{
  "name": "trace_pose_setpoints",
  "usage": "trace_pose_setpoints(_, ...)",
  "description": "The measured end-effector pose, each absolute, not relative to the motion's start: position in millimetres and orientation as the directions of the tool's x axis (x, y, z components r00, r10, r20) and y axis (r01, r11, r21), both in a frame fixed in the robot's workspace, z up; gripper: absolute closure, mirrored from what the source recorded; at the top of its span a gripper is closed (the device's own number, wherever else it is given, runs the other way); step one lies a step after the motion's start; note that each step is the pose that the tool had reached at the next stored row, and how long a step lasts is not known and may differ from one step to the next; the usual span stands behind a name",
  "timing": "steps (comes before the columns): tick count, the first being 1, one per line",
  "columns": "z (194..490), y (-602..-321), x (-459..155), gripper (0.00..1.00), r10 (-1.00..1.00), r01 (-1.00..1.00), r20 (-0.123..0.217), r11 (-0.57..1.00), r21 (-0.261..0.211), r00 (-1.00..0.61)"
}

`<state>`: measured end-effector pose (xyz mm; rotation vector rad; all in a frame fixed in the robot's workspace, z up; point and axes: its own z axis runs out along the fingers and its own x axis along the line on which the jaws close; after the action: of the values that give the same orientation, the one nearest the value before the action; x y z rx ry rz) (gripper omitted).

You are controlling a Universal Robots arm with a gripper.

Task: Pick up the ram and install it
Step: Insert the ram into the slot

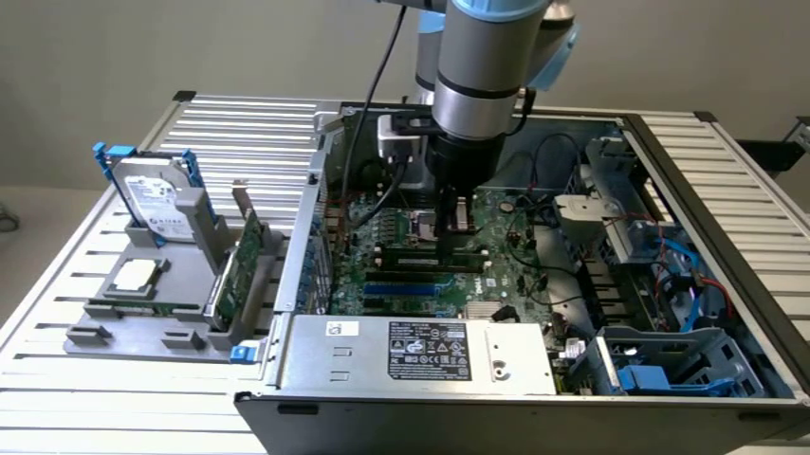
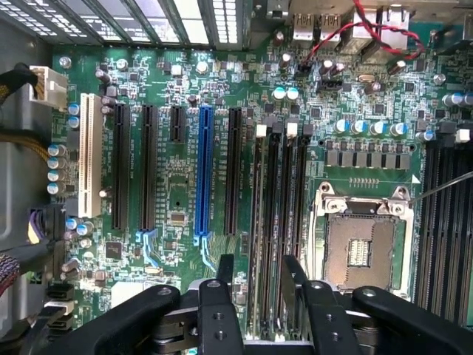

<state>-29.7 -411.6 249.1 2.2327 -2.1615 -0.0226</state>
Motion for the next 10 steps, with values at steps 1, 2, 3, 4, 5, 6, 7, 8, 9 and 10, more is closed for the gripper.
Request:
trace_pose_setpoints(1, 249.6, -411.6, -30.3, 0.62, -0.999, -0.999, 0.013, -0.032, 0.035, 0.032)
trace_pose_setpoints(2, 249.9, -411.6, -31.0, 0.69, -0.999, -0.999, 0.012, -0.031, 0.035, 0.032)
trace_pose_setpoints(3, 250.3, -411.6, -31.8, 0.69, -0.999, -0.999, 0.011, -0.031, 0.035, 0.031)
trace_pose_setpoints(4, 250.7, -411.6, -32.7, 0.75, -0.999, -0.999, 0.01, -0.031, 0.036, 0.031)
trace_pose_setpoints(5, 251.0, -411.6, -33.7, 0.81, -0.999, -0.999, 0.009, -0.03, 0.036, 0.03)
trace_pose_setpoints(6, 251.2, -411.6, -34.6, 0.81, -1.0, -0.999, 0.007, -0.03, 0.037, 0.03)
trace_pose_setpoints(7, 251.3, -411.6, -35.3, 0.87, -1.0, -0.999, 0.006, -0.03, 0.038, 0.03)
trace_pose_setpoints(8, 251.3, -411.6, -35.5, 0.89, -1.0, -0.999, 0.006, -0.03, 0.038, 0.03)
trace_pose_setpoints(9, 251.3, -411.6, -35.5, 0.89, -1.0, -0.999, 0.006, -0.03, 0.038, 0.03)
trace_pose_setpoints(10, 251.3, -411.6, -35.5, 0.89, -1.0, -0.999, 0.006, -0.03, 0.038, 0.03)
